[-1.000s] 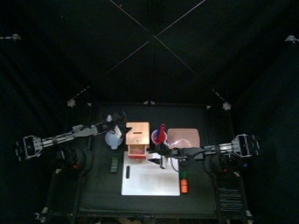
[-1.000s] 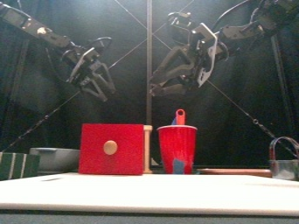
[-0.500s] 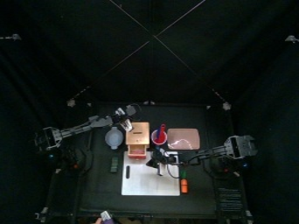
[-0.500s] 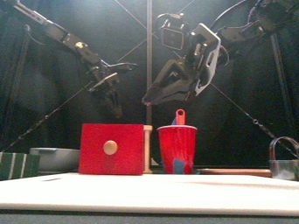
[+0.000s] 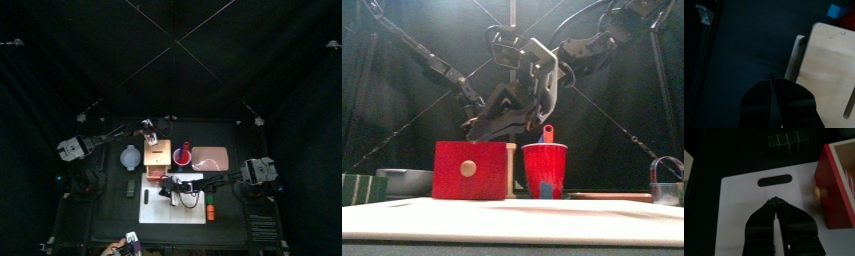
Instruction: Close drawer
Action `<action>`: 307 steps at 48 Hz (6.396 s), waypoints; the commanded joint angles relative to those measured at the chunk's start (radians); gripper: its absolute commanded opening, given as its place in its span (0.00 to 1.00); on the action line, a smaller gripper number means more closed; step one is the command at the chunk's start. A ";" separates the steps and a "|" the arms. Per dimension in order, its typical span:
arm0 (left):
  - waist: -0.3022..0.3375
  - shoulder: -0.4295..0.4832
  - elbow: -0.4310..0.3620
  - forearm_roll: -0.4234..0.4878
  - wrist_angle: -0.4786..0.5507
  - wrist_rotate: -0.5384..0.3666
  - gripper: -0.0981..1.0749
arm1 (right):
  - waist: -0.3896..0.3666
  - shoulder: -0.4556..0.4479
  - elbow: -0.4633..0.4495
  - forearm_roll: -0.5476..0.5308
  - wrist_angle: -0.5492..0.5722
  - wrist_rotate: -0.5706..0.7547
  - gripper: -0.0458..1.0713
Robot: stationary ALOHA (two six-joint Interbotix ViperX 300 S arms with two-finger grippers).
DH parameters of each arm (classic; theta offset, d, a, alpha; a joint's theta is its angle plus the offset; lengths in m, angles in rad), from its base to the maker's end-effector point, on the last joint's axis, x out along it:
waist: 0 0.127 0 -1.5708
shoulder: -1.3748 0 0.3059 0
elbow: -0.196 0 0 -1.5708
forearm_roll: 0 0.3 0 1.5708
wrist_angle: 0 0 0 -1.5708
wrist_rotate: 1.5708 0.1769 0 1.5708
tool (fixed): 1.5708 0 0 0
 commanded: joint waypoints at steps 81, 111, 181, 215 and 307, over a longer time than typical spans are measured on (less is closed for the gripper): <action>-0.011 -0.002 0.014 -0.064 -0.124 0.196 0.50 | -0.259 0.155 -0.307 -0.328 0.272 0.000 0.21; -0.063 0.002 0.015 -0.150 -0.112 0.301 0.50 | -0.265 0.186 -0.353 -0.368 0.276 -0.003 0.21; -0.057 0.009 0.031 -0.106 -0.173 0.299 0.50 | -0.071 0.094 -0.359 -0.129 0.383 0.002 0.21; -0.046 -0.002 0.071 -0.097 -0.221 0.293 0.50 | -0.198 0.155 -0.364 -0.250 0.413 0.002 0.21; -0.015 0.008 0.067 -0.020 -0.272 0.302 0.50 | -0.213 0.193 -0.454 -0.612 0.638 0.006 0.21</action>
